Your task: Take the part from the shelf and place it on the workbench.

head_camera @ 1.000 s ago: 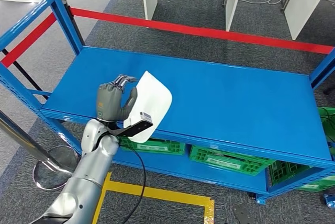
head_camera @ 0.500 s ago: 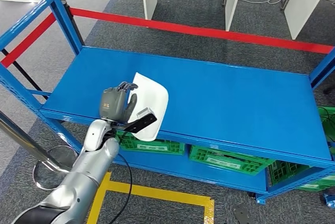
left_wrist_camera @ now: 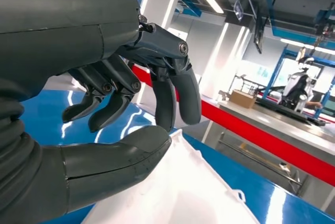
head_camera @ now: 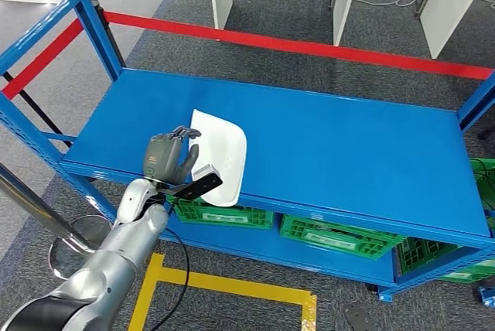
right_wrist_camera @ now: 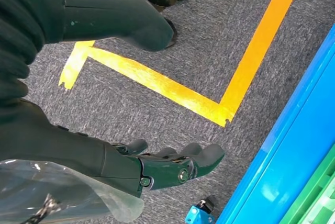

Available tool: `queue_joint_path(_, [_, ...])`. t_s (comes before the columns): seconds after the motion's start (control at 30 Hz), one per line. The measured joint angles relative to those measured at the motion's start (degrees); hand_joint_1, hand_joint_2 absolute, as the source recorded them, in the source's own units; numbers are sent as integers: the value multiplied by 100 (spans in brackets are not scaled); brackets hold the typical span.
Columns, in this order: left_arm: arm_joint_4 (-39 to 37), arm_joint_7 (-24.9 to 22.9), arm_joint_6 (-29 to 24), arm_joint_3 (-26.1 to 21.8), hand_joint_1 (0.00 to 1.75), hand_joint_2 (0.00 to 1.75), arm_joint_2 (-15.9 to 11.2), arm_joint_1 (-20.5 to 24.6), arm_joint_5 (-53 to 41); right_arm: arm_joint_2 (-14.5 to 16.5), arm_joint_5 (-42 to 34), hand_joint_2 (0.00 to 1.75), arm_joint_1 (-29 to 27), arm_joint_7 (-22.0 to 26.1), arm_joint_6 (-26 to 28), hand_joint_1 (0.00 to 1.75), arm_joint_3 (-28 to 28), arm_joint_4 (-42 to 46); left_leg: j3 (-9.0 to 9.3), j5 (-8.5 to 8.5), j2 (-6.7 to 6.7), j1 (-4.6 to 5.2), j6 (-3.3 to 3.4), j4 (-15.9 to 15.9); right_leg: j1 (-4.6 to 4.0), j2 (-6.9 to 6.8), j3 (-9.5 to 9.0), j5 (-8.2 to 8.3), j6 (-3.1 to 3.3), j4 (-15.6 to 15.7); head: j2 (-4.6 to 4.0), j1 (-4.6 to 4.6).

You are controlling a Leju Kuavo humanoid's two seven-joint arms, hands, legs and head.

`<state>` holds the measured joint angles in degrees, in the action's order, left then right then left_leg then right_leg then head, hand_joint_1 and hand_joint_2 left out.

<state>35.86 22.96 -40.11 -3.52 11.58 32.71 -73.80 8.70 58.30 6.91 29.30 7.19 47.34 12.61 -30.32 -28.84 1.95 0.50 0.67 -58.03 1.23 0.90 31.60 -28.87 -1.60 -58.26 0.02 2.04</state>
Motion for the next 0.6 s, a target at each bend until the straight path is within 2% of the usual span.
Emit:
queue_joint_path(0.03, [-27,58,0,23,0,175,-8,13,35,0,3,175,2,5,-1,0,0,0,0,0,0,0,0,0,0,0,0,0,0,0,1,0])
queue_joint_path(0.17, [-49,12,0,79,0,175,-37,50,28,0,7,175,3,7,-1,0,1,0,0,0,0,-1,0,0,-1,1,0,0,0,0,0,1])
queue_joint_path(0.47, [322,-1101,-2,138,0,175,-321,-19,-1279,1,21,175,-8,1,-4,0,2,0,0,0,0,-2,0,1,-2,0,0,0,0,-2,0,0])
queue_joint_path(0.6, [427,-1274,-2,258,0,175,-450,-50,-1439,1,31,175,-7,1,-7,0,2,0,0,0,0,-1,0,1,-1,0,-1,0,0,-2,0,-1])
